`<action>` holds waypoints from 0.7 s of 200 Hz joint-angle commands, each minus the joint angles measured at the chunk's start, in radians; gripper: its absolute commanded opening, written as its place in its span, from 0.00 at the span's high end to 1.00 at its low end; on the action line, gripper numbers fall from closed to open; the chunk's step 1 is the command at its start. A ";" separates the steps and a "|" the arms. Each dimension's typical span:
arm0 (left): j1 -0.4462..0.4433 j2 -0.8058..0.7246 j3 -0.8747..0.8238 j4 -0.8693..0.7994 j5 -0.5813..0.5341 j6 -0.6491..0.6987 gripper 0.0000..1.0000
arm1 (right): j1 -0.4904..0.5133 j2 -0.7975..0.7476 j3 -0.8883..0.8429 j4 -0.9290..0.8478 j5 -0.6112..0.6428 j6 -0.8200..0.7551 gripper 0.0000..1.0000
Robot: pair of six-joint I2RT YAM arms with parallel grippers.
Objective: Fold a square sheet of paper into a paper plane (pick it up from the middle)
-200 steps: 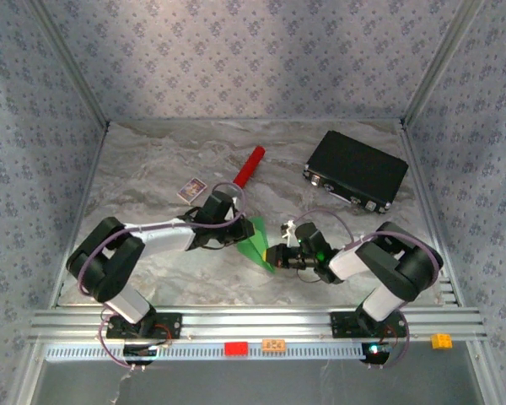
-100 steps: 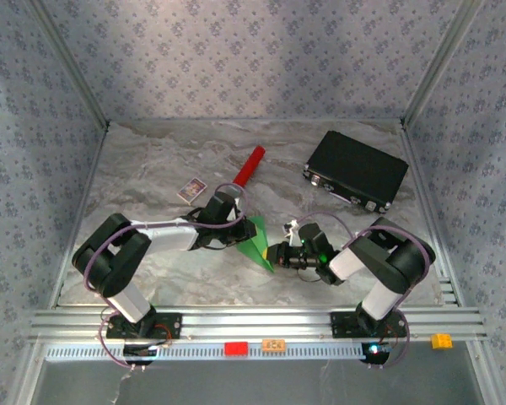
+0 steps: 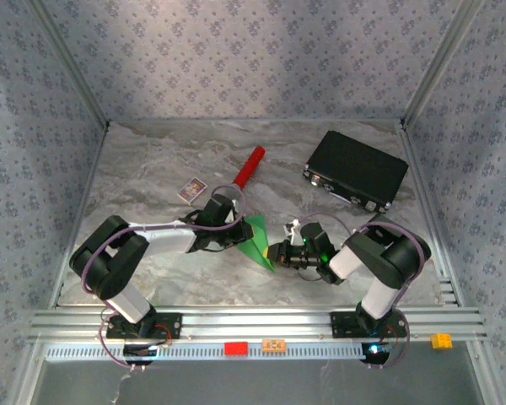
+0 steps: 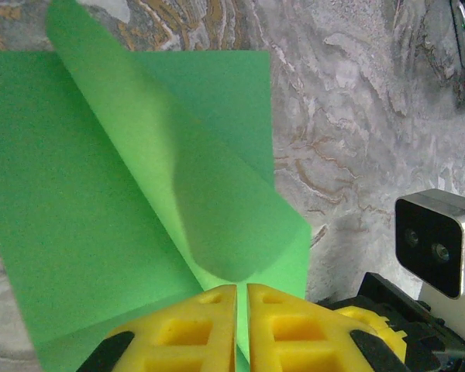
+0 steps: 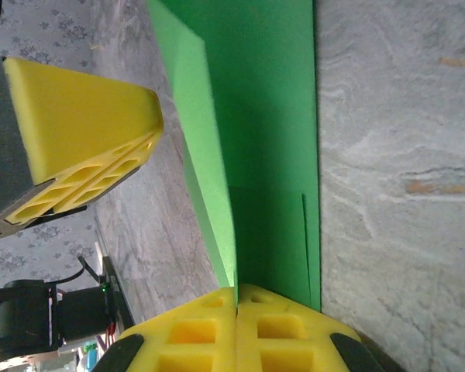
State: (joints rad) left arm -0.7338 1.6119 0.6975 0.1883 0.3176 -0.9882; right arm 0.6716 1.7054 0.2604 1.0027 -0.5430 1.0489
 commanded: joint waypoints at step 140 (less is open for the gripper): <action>-0.013 0.110 0.094 0.069 0.041 0.042 0.88 | -0.033 0.047 -0.001 -0.009 -0.040 0.045 1.00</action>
State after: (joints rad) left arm -0.7418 1.6924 0.7567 0.2436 0.3515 -0.9730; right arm 0.6434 1.7248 0.2596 1.0237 -0.5751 1.0847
